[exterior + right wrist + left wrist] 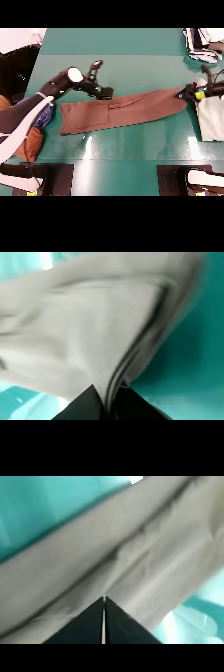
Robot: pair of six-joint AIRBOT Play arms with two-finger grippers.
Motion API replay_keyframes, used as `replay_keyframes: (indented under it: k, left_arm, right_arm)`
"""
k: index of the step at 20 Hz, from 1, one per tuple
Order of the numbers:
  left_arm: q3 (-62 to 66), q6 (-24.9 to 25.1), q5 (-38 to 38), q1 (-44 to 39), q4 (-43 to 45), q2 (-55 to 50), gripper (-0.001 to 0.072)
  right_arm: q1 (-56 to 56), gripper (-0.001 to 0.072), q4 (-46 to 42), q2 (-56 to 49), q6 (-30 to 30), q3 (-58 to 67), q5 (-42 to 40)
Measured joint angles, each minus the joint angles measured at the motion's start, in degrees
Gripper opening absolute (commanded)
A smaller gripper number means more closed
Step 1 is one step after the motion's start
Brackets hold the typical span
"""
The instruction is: Fold the shirts.
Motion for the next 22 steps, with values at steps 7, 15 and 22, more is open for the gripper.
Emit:
replay_keyframes:
  k: [7,15,22]
  left_arm:
    - [9.0,-1.1,-1.1,-6.2,-0.3,-9.7,0.0023]
    - [10.2,-1.5,2.2,-8.9,-1.2,-13.5,0.0024]
    - [10.2,-3.5,-0.7,-3.0,2.5,-8.5,0.0024]
  right_arm:
    - [9.2,0.0018,3.5,6.3,4.1,13.0,2.9]
    - [22.8,0.0018,4.0,7.1,6.5,20.3,1.6]
    - [31.9,0.0019,4.1,6.8,7.0,22.4,-2.9]
